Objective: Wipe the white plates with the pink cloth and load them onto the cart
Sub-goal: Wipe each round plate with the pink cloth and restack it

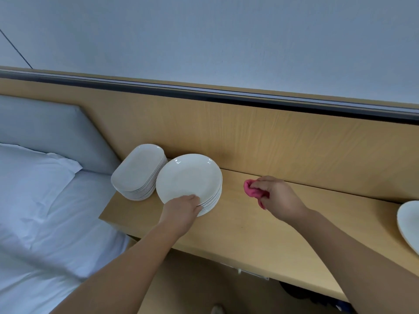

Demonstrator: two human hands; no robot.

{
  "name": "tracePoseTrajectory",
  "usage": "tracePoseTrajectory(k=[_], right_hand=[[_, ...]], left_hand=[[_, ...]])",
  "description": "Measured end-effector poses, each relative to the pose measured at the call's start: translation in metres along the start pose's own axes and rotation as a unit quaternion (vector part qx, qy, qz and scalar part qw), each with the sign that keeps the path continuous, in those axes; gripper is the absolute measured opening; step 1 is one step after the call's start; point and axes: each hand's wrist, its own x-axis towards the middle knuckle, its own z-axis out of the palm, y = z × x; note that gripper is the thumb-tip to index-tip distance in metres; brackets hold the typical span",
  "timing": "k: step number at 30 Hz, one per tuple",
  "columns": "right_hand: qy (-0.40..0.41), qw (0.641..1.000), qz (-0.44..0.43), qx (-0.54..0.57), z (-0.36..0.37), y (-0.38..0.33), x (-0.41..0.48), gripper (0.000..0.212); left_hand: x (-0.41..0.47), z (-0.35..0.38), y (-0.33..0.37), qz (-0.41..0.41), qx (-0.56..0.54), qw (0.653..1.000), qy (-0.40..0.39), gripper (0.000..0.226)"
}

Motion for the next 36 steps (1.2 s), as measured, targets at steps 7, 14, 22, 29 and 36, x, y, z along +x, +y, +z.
tracePoseTrajectory(k=[7, 14, 22, 29, 36], right_hand=[[0.054, 0.997, 0.055, -0.031, -0.028, 0.027, -0.035, 0.046], [0.127, 0.981, 0.147, -0.026, -0.09, 0.086, -0.114, 0.043], [0.19, 0.947, 0.26, -0.005, -0.158, 0.164, -0.211, 0.045], [0.198, 0.932, 0.302, 0.01, -0.195, 0.237, -0.252, 0.04], [0.195, 0.933, 0.302, 0.031, -0.207, 0.294, -0.263, 0.043]], left_hand=[[0.044, -0.014, 0.07, 0.104, -0.029, 0.992, 0.058, 0.031], [0.084, -0.011, 0.196, 0.214, -0.049, 0.974, 0.064, 0.031], [0.109, 0.023, 0.351, 0.284, -0.075, 0.956, 0.004, 0.032], [0.136, 0.063, 0.46, 0.278, -0.076, 0.956, -0.056, 0.032], [0.165, 0.1, 0.521, 0.196, -0.126, 0.966, -0.109, 0.035]])
